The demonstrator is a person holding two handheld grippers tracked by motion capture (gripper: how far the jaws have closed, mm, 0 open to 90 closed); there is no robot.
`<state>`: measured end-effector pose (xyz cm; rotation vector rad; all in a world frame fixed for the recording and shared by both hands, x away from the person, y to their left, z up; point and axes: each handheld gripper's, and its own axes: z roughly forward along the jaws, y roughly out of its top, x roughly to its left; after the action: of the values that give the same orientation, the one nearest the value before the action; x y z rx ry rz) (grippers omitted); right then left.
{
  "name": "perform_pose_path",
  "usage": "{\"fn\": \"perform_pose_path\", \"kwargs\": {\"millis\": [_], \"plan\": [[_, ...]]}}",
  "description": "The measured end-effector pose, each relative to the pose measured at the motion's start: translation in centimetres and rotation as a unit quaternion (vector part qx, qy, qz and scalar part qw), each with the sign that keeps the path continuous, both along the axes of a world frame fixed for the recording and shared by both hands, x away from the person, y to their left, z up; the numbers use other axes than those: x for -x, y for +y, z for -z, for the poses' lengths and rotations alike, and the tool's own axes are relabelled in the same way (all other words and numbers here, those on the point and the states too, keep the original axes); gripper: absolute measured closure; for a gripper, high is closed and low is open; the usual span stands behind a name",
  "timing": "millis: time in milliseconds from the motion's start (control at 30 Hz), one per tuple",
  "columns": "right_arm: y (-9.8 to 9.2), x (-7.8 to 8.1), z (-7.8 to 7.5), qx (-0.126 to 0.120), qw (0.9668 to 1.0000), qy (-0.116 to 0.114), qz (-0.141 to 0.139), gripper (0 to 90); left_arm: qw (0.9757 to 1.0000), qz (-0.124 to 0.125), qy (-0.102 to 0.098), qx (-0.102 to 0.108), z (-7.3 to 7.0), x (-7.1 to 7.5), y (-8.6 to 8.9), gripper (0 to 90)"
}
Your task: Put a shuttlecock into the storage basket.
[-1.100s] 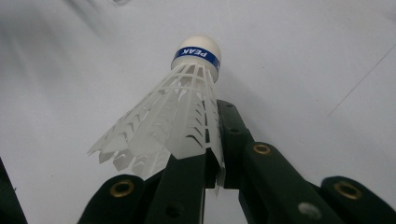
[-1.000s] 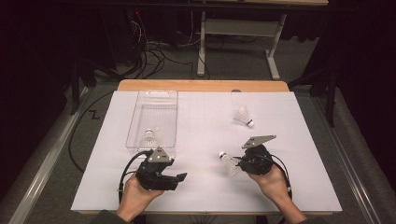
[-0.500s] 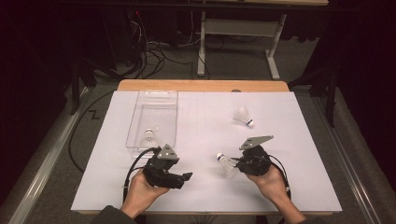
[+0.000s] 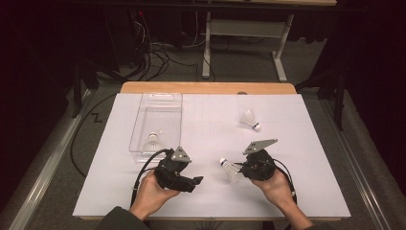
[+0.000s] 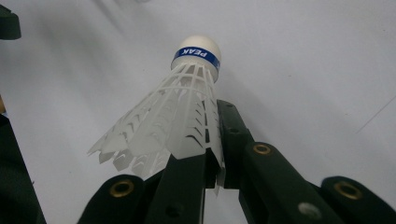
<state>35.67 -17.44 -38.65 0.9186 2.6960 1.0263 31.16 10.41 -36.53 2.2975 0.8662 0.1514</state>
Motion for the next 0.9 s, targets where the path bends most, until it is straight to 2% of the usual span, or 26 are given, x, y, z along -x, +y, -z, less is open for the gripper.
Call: {"fn": "perform_pose_path", "kwargs": {"millis": [533, 900], "plan": [[0.7, 0.1, 0.0, 0.002, 0.9998, 0.001, -0.018, 90.0, 0.9997, 0.018, 0.004, -0.012, 0.0, -0.9, -1.3, 28.0], [1.1, 0.1, -0.1, 0.002, 0.9996, 0.001, -0.027, 90.0, 0.9994, 0.030, 0.006, -0.014, 0.1, -1.4, -2.2, 27.3]]}}
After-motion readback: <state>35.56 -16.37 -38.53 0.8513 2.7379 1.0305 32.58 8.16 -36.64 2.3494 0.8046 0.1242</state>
